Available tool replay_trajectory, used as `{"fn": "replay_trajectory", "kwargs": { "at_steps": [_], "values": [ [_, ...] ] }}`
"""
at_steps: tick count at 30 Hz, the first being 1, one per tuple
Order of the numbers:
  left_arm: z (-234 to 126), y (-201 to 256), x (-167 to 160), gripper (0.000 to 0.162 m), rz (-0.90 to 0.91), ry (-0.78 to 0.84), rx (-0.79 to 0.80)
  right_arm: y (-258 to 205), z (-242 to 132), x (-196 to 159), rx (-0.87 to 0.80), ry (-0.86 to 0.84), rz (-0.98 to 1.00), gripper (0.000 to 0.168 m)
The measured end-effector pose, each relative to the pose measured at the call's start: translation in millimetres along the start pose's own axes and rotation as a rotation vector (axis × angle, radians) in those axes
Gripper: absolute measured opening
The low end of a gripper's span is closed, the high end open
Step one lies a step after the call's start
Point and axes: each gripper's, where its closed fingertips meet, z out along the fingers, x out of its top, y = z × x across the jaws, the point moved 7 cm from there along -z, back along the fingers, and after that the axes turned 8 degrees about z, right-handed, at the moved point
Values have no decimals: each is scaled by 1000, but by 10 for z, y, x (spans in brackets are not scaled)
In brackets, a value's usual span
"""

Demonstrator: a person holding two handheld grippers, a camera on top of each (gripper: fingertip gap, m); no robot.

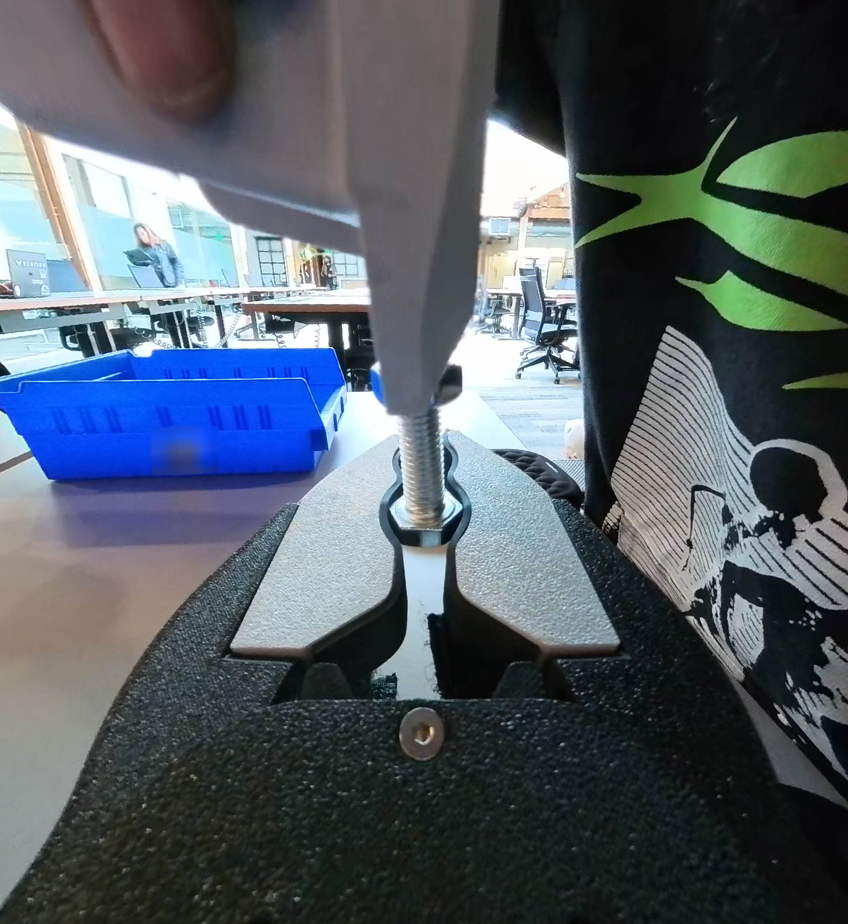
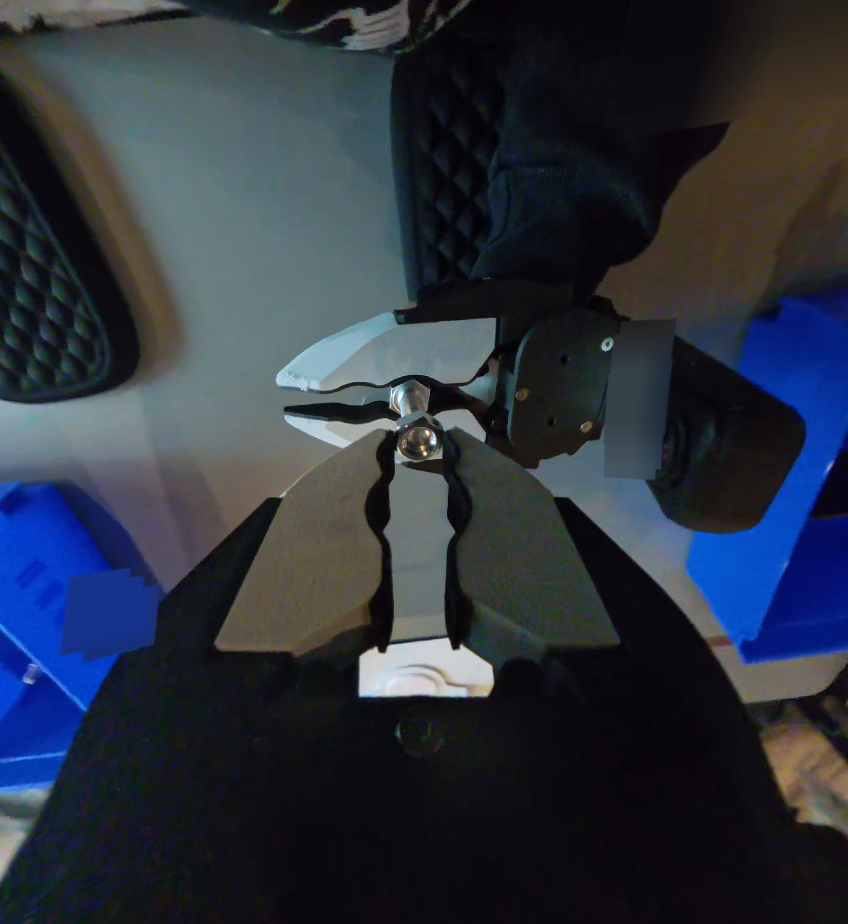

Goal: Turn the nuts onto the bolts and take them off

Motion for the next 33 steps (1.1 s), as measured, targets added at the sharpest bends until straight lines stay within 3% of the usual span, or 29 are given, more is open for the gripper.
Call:
{"fn": "replay_trajectory", "kwargs": {
  "at_steps": [5,12,16,18,20,24,27,33],
  "values": [
    [-1,-5,-2,11,0,0,7,5,-2,8,8,-39,350,18],
    [12,-2,-14,11,5,-14,8,-7,23,-47,78,-63,1100,17],
    [7,-4,-12,11,4,-9,9,-10,39,-116,86,-27,1216,17],
    [6,-2,-10,11,6,-6,8,-8,38,-124,87,-26,1177,18],
    [5,-1,-9,11,7,-5,6,9,29,-145,73,-16,1055,33],
    [5,1,-7,11,8,-3,-1,42,-91,-156,6,2,447,59],
    [10,8,-9,11,12,-6,-8,8,-131,-123,-19,18,35,56],
    [11,7,-11,11,12,-7,-11,-17,-18,-49,29,-4,-170,49]
  ]
}}
